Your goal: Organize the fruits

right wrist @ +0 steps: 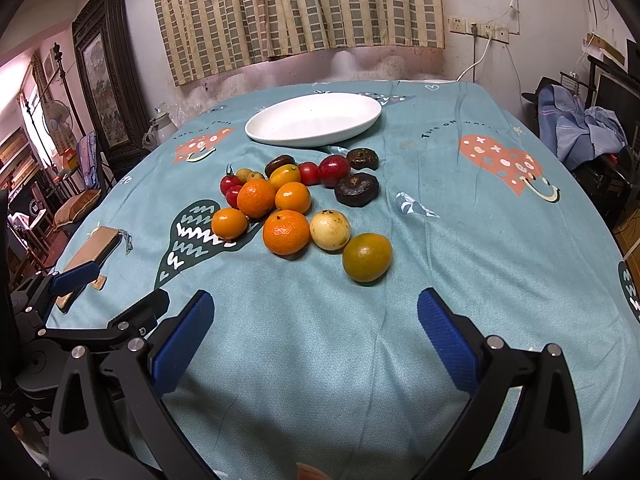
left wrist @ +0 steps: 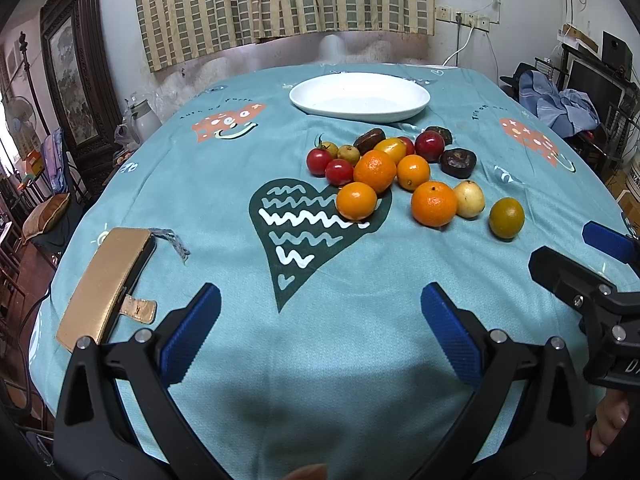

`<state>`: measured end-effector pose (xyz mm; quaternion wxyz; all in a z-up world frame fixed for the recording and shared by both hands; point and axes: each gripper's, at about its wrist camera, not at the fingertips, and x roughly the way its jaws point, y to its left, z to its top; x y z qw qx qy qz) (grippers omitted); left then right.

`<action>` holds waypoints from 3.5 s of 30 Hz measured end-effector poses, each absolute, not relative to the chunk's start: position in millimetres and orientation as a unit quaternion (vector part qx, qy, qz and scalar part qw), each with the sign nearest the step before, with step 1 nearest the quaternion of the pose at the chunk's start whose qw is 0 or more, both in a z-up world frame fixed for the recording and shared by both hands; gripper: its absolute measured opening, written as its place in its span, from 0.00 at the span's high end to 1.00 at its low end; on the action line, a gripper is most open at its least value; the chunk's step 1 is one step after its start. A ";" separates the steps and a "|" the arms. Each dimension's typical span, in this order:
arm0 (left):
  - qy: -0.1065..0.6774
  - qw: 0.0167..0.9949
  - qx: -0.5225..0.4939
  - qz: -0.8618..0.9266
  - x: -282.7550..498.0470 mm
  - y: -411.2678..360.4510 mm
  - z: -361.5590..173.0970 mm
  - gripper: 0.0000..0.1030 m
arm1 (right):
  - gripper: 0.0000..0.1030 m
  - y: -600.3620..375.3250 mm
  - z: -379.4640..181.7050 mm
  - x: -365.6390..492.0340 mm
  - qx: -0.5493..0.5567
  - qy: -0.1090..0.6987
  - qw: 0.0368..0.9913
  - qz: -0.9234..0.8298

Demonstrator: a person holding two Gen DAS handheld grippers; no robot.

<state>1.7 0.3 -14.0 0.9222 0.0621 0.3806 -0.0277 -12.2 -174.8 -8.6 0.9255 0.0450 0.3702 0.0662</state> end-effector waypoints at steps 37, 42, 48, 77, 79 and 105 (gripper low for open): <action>0.436 0.889 0.050 -0.134 84.9 26.4 -33.6 0.02 | 0.01 -206.5 -43.8 50.8 0.013 0.435 0.892 0.119; 0.452 0.878 0.071 -0.141 110.0 10.0 -43.8 0.02 | 0.01 -203.1 -47.8 71.8 0.001 0.442 0.889 0.120; 0.465 0.869 0.073 -0.150 134.8 0.4 -55.4 0.02 | 0.13 -205.5 -56.6 82.7 0.008 0.459 0.879 0.128; 0.432 0.879 0.065 -0.192 123.2 -3.0 -37.1 0.64 | 0.59 -226.2 -46.2 75.2 0.051 0.435 0.887 0.146; 0.419 0.887 0.060 -0.184 130.6 3.5 -21.5 0.64 | 0.59 -226.0 -34.9 81.6 0.055 0.428 0.890 0.150; 0.409 0.904 0.032 -0.119 312.6 -23.4 -19.2 0.34 | 0.40 -166.0 -7.1 287.5 -0.012 0.380 0.916 0.125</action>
